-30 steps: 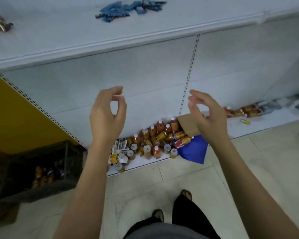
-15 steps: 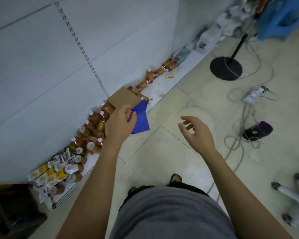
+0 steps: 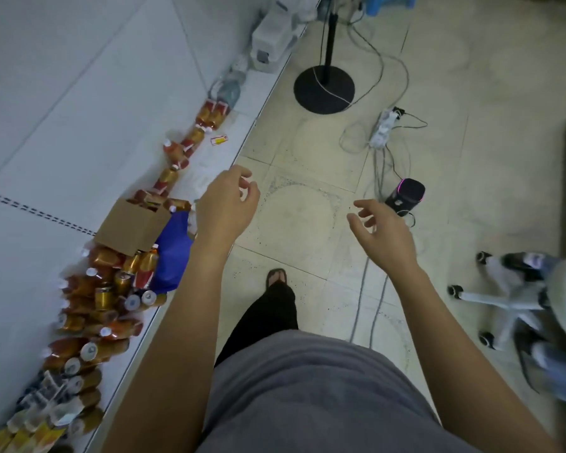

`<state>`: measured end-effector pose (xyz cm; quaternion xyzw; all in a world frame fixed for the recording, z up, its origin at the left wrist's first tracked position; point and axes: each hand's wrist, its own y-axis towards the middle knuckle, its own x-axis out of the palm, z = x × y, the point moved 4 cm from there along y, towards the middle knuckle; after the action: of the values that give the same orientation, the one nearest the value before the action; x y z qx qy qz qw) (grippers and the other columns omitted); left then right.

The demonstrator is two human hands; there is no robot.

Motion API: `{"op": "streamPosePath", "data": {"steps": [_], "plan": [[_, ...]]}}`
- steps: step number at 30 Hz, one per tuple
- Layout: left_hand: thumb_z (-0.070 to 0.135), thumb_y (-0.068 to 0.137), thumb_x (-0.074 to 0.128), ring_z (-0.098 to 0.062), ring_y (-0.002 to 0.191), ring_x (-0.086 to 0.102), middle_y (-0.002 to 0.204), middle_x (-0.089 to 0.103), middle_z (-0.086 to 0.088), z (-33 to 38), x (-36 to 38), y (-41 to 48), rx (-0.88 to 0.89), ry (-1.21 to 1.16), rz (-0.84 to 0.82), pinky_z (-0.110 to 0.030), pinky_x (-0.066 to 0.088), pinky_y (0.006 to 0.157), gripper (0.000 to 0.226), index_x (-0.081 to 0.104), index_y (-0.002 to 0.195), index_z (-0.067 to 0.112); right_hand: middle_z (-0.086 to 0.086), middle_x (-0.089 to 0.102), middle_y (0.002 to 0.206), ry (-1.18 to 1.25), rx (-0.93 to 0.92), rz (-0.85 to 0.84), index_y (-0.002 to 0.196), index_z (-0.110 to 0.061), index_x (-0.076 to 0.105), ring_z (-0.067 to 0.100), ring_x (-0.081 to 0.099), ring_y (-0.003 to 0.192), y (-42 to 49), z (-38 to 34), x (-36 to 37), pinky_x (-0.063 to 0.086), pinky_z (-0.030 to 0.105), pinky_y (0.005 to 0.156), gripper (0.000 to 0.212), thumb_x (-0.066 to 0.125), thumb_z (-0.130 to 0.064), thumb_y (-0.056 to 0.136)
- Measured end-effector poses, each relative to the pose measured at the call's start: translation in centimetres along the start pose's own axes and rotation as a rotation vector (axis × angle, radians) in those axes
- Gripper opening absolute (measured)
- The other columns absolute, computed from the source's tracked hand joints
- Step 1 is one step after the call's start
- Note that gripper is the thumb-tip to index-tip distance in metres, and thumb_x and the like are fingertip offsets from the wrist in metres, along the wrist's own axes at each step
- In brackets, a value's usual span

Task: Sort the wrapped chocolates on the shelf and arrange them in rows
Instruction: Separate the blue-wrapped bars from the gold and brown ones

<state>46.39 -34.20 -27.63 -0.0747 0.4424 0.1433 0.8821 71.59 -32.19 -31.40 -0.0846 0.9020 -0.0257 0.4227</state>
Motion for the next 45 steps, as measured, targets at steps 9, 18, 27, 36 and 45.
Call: {"op": "streamPosePath", "data": {"steps": [9,18,27,36,45], "plan": [[0.025,0.091,0.049,-0.011,0.081,0.056,0.092,0.057,0.009,6.8,3.3,18.8,-0.008,-0.148,0.053,-0.029,0.045,0.075,0.025,0.058,0.112,0.014,-0.002,0.063,0.103,0.181,0.11,0.09,0.117,-0.021,0.058,0.011,0.058,0.086,16.8,3.0,-5.9,0.049,0.029,0.078,0.032,0.054,-0.035,0.088],[0.023,0.09,0.052,-0.009,0.08,0.056,0.095,0.061,0.003,15.9,5.6,37.3,0.059,-0.272,0.106,-0.017,0.043,0.072,0.023,0.06,0.109,0.012,-0.017,0.058,0.09,0.35,0.103,0.248,0.11,-0.023,0.061,-0.005,0.055,0.082,34.8,1.8,-13.9,0.04,0.001,0.067,0.022,0.055,-0.028,0.09],[0.021,0.089,0.053,-0.006,0.078,0.056,0.091,0.06,0.006,18.4,3.7,50.2,-0.032,-0.269,0.379,-0.011,0.042,0.069,0.021,0.061,0.106,0.013,-0.016,0.059,0.087,0.461,-0.161,0.06,0.111,-0.02,0.06,-0.002,0.056,0.081,55.2,-3.9,-14.7,0.043,0.006,0.069,0.022,0.055,-0.026,0.09],[0.027,0.09,0.049,-0.002,0.076,0.052,0.092,0.057,0.01,15.9,-8.5,52.7,-0.229,0.006,0.832,-0.007,0.038,0.07,0.027,0.06,0.109,0.012,-0.021,0.056,0.089,0.462,-0.737,-0.395,0.11,-0.022,0.059,-0.008,0.056,0.078,66.8,-22.3,-9.7,0.045,0.009,0.071,0.021,0.056,-0.027,0.09],[0.03,0.091,0.045,0.001,0.078,0.052,0.096,0.061,0.004,11.5,-24.8,50.4,-0.262,0.409,1.048,-0.019,0.044,0.076,0.033,0.058,0.111,0.009,-0.006,0.06,0.091,0.574,-1.28,-0.547,0.111,-0.02,0.059,0.007,0.058,0.078,65.3,-44.9,-4.5,0.049,0.023,0.076,0.025,0.055,-0.029,0.089]]}}
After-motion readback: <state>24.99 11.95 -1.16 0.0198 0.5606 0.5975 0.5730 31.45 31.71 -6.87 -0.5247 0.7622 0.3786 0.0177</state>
